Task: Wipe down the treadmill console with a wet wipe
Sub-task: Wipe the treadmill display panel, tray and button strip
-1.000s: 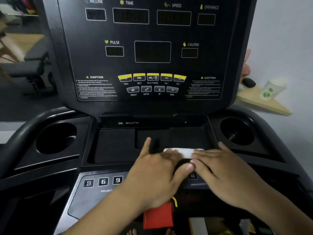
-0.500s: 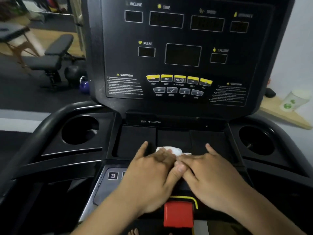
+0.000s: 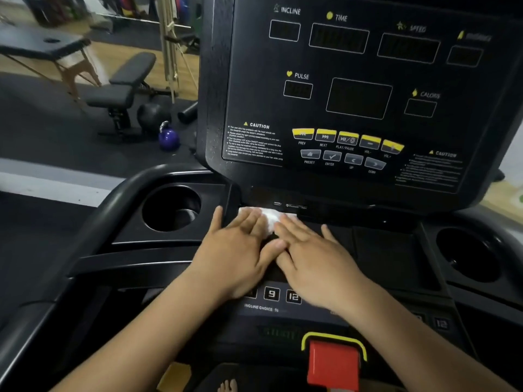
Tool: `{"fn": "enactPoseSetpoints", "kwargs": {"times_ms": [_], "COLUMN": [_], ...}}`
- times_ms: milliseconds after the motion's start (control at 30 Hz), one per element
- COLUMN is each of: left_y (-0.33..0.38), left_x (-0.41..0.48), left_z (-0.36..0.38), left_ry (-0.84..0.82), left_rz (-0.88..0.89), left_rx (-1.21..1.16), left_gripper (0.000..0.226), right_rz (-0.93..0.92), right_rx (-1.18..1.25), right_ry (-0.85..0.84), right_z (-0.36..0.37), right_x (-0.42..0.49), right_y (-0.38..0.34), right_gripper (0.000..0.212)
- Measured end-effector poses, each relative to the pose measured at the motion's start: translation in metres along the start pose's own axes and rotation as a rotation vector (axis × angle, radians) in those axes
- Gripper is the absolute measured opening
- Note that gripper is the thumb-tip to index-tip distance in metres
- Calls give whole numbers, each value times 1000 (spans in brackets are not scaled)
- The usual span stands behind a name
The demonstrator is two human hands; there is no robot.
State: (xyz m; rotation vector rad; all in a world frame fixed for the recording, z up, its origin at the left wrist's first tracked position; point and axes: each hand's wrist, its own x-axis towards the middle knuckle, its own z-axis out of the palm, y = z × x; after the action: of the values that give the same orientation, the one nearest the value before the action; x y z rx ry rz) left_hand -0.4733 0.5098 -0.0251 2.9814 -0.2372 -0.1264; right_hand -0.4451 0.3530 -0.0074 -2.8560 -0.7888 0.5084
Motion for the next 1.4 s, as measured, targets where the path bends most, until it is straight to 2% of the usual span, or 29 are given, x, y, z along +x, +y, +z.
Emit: {"fn": "enactPoseSetpoints", "kwargs": {"times_ms": [100, 200, 400, 533, 633, 800, 967, 1067, 1200, 1267, 1333, 1400], "left_y": [-1, 2, -7, -5, -4, -9, -7, -11, -18, -22, -25, -29], "left_x": [-9, -35, 0, -33, -40, 0, -37, -25, 1, -6, -22, -34], "left_z": [-3, -14, -5, -13, -15, -4, -16, -13, -12, -17, -18, -13], "left_ry": [2, -12, 10, 4, -6, 3, -7, -38, 21, 72, 105, 118], "left_rz": [20, 83, -7, 61, 64, -8, 66, 62, 26, 45, 73, 83], "left_rx": [-32, -50, -43, -82, -53, -46, -83, -77, 54, 167, 91, -32], "left_gripper": [97, 101, 95, 82, 90, 92, 92, 94, 78, 79, 75, 64], "right_rz": [-1, -17, -30, -73, -51, -8, -25, -24, 10, -14, -73, -80], "right_rx": [13, -4, 36, 24, 4, 20, -33, -25, -22, -75, -69, -19], "right_ry": [-45, -39, 29, -46, -79, 27, -10, -11, 35, 13, -14, -42], "right_z": [-4, -4, -5, -3, -4, -4, -5, -7, -5, 1, 9, 12], "right_x": [-12, -33, 10, -24, -32, 11, -31, -17, 14, 4, -13, -18], "right_y": [-5, -15, -11, -13, -14, -12, -22, -22, -22, -30, -40, -46], "right_gripper": [53, 51, 55, 50, 50, 53, 45, 47, 52, 55, 61, 55]}}
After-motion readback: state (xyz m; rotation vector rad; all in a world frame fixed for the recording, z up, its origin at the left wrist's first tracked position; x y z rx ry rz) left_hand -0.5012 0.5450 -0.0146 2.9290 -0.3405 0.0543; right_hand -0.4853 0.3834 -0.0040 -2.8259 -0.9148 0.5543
